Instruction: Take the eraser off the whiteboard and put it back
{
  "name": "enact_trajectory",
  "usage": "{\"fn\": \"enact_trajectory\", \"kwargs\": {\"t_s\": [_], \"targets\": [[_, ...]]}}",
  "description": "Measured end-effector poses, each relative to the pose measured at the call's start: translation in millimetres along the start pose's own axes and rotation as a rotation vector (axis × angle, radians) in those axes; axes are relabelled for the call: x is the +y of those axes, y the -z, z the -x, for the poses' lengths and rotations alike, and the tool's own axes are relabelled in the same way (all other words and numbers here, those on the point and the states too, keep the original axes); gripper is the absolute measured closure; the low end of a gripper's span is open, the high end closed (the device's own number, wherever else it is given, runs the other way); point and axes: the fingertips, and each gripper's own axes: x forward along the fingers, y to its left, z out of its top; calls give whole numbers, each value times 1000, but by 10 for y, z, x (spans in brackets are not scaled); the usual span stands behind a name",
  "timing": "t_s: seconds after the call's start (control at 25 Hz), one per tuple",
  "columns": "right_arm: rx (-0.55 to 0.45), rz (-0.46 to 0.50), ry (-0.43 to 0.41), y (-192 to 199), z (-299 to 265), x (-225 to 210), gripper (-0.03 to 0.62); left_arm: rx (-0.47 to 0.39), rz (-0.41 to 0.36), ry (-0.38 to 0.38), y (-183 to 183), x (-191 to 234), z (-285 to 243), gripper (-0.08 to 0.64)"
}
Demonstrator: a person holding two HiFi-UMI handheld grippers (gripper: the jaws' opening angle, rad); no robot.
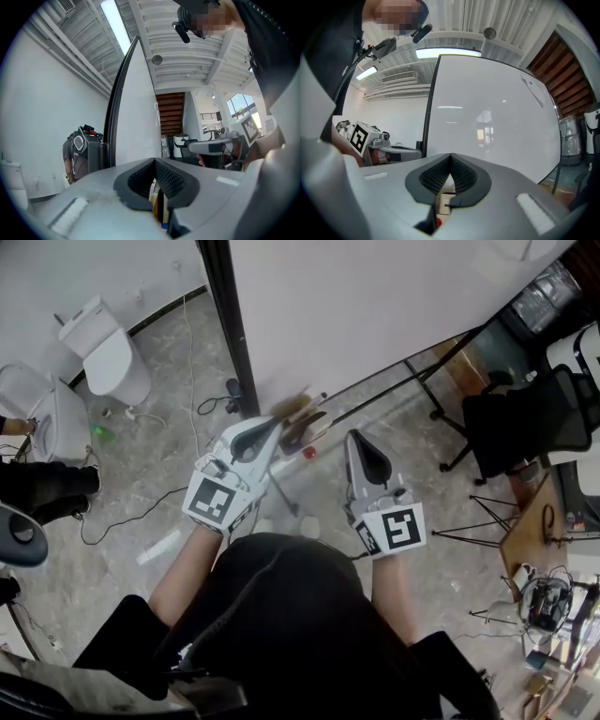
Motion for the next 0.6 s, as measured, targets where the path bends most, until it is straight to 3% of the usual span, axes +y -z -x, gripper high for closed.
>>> {"fn": "enact_trajectory", "kwargs": {"t_s": [0.6], "targets": [[1,-11,6,16,-64,-51,583,11,4,-5,40,40,1,555]]}}
